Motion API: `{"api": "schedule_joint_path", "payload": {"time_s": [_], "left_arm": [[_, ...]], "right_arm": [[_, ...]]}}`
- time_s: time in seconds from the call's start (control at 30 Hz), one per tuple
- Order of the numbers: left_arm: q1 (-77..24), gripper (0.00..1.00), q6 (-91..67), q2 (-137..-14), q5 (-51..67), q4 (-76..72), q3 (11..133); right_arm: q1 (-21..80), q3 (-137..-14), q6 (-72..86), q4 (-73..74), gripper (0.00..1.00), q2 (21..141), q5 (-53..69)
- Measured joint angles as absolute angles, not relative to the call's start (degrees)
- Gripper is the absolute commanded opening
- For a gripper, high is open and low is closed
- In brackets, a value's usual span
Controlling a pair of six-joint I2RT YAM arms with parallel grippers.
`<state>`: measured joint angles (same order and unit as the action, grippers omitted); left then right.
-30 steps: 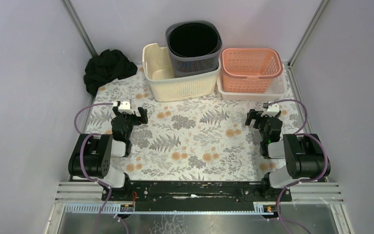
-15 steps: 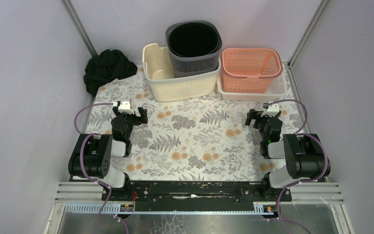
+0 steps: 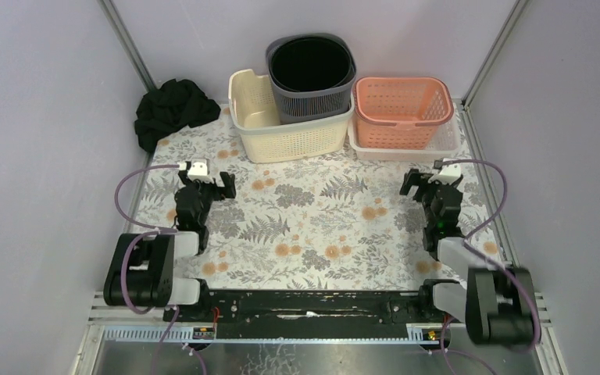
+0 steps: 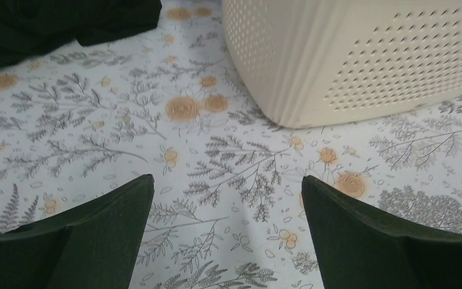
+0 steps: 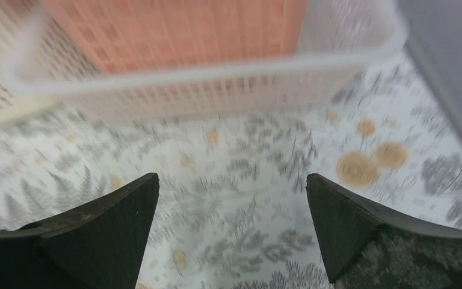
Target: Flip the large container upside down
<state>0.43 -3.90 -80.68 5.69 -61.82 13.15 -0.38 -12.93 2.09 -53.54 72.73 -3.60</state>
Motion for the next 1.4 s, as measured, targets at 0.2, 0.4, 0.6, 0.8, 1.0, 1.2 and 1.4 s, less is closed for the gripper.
{"api": "schedule_joint_path", "payload": {"time_s": [0.2,0.4,0.6,0.8,1.0,1.2,1.4], "left_arm": [[-0.27,1.0,-4.6,-67.59,5.72,-45.87,18.39],[-4.97,1.0,-10.46,-56.25,3.79,-27.77,30.24],[-9.74,1.0,-15.09,-56.21,3.49,-10.07,52.47],[-9.87,1.0,-20.95,-65.21,4.32,4.16,74.96],[-5.93,1.0,-27.4,-74.76,18.41,7.25,78.41],[-2.04,1.0,-32.16,-82.39,29.47,9.41,76.29],[-2.26,1.0,-30.63,-80.03,24.53,16.19,75.88]], "right_arm": [[-0.4,-25.08,7.44,-26.61,0.99,50.28,-5.58],[-0.49,-45.58,17.19,-1.56,0.99,48.25,-4.12],[-0.49,-52.58,23.31,7.18,0.99,51.57,7.68],[-0.49,-57.3,25.82,13.58,0.99,62.43,13.08],[-0.49,-69.84,26.0,18.17,0.96,76.51,10.04],[-0.49,-83.05,26.09,22.39,0.96,87.92,4.51],[-0.49,-89.23,28.32,25.32,0.96,95.66,1.93]]}}
